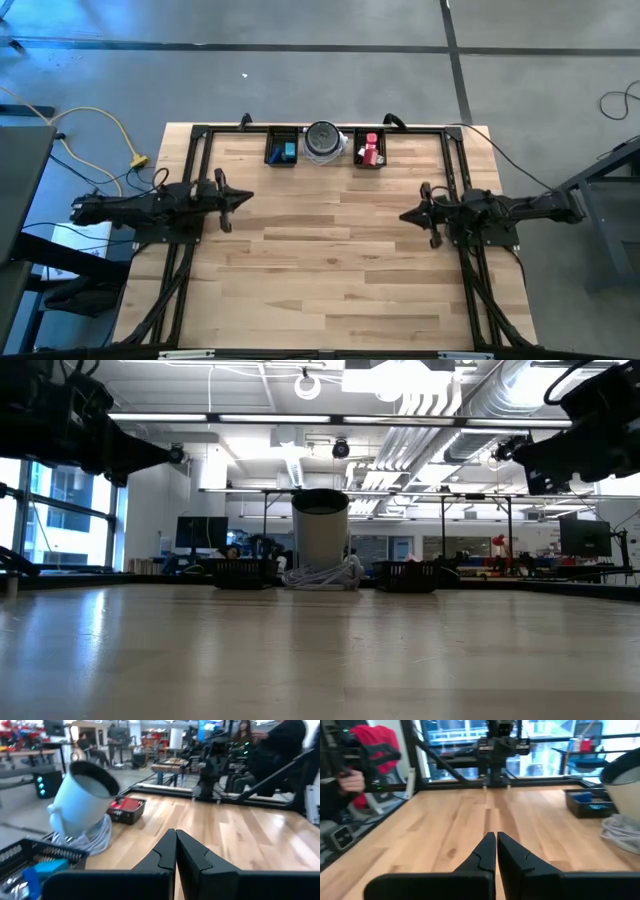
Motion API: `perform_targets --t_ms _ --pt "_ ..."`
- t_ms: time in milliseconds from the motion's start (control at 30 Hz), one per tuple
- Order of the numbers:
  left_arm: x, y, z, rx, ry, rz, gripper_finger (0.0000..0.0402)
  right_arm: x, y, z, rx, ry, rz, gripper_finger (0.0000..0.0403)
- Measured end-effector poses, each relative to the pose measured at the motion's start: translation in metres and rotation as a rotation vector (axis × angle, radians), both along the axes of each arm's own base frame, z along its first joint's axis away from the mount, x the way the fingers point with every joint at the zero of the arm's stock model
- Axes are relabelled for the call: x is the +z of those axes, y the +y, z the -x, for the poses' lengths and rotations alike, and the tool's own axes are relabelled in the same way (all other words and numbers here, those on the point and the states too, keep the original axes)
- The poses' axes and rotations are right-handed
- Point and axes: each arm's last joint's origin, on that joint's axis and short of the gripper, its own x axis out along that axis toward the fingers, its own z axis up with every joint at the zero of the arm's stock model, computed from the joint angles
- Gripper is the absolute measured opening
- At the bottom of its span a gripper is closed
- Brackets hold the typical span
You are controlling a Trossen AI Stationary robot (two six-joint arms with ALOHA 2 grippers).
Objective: Pick & Place Office items
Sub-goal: Return to Home Position
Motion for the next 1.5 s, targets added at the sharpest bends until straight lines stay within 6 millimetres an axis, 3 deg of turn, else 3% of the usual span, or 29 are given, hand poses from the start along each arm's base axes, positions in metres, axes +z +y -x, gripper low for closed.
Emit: perform_targets --t_ms 367,1067,1500 --pt "-0.011 0.011 -0.006 0.113 0.109 0.068 0.0 -0.001 -0.014 -0.001 -0.129 0.015 0.016 0.0003" --pt "0.004 0.008 0.003 0.076 -0.048 -0.008 0.0 0.001 -0.016 -0.001 -0.161 -0.015 -0.002 0.0003" --pt "0.003 0.008 0.003 0.071 -0.029 -0.004 0.0 0.002 -0.016 -0.001 -0.162 -0.022 -0.004 0.0003"
